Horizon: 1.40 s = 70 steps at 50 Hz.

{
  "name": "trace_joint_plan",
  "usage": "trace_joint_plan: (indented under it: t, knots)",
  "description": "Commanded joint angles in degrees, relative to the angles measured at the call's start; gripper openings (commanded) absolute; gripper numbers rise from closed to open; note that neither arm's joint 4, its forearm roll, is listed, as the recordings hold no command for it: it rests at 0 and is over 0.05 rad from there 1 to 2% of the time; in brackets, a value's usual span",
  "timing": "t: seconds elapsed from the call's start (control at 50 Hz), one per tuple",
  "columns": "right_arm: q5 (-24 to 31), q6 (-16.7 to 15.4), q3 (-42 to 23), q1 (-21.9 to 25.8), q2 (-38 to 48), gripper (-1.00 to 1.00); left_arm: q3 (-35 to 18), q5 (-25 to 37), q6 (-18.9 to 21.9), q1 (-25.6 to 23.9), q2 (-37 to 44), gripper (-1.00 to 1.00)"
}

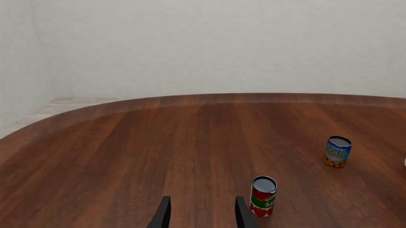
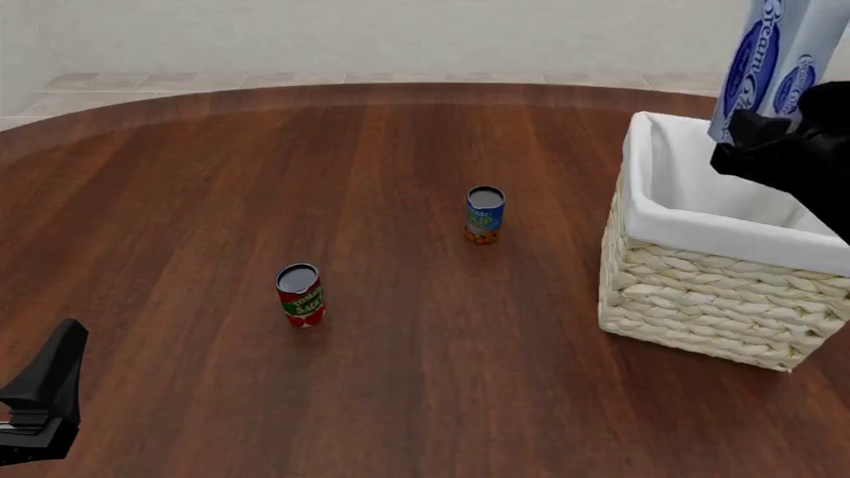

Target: Pick up the cream cheese box, and put it in the basket.

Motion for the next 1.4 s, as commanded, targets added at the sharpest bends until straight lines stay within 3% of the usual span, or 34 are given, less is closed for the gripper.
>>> trace_joint_plan:
  t: [0.02,0.16,0.68,1.26,1.3,1.32,1.4]
  knots:
    - [-0.2,1.7,-1.5,-0.7,2.1,-1.00,0.0,0.0,0.0,0.0,0.0,1.00]
    - [0.9,4.4,-3.0,-2.5,3.5,-1.00,0.0,0.0,0.0,0.0,0.0,1.00]
    - [-1.2,2.2,-2.0,-1.3,6.3,-1.00,0.0,0.0,0.0,0.0,0.0,1.00]
    - [-2.0,4.7,-1.8,-0.9,9.2,-1.00,0.0,0.0,0.0,0.0,0.0,1.00]
    - [-1.6,3.8,-1.7,-0.7,8.6,-1.00,0.0,0.0,0.0,0.0,0.0,1.00]
    - [-1.7,4.1,-1.6,-0.7,8.7,1.00,0.0,0.0,0.0,0.0,0.0,1.00]
    - [-2.2,3.9,-0.9,-1.1,8.5,1.00,0.0,0.0,0.0,0.0,0.0,1.00]
